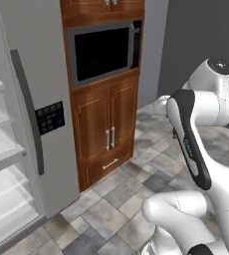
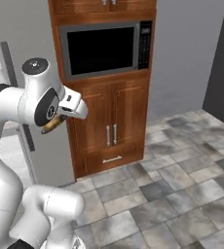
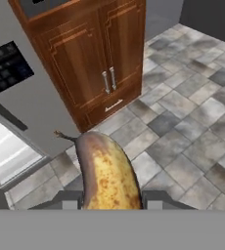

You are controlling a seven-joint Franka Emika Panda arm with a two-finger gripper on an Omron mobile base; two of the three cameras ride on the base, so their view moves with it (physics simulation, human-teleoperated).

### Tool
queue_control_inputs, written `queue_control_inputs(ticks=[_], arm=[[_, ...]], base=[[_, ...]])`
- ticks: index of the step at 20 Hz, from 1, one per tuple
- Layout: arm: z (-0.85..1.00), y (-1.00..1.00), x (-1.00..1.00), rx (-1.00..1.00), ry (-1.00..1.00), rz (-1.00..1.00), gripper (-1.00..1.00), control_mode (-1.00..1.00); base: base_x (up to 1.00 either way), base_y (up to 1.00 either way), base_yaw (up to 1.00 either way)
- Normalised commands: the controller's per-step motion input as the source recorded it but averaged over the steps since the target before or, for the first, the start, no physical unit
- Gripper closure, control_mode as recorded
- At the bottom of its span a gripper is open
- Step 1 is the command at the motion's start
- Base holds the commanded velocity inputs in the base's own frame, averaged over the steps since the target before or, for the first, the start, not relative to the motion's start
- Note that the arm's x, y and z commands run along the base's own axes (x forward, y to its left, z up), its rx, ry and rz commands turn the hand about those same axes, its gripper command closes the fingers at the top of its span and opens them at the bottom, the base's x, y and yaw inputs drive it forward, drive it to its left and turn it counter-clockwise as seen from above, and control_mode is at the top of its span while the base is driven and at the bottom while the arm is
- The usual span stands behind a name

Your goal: Retrieve the pear and banana from the fridge and place them into the bowl on the dining table.

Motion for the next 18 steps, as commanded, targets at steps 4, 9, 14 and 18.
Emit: queue_control_inputs(ticks=[4, 9, 14, 18], arm=[[0.00, 0.00, 0.00, 0.00, 0.00, 0.00, 1.00, 1.00], [0.00, 0.00, 0.00, 0.00, 0.00, 0.00, 1.00, 1.00], [0.00, 0.00, 0.00, 0.00, 0.00, 0.00, 1.00, 1.00], [0.00, 0.00, 0.00, 0.00, 0.00, 0.00, 1.00, 1.00]], base=[[-0.82, -0.27, -0.44], [-0.67, -0.31, -0.44], [-0.55, -0.34, -0.43], [-0.45, -0.37, -0.43]])
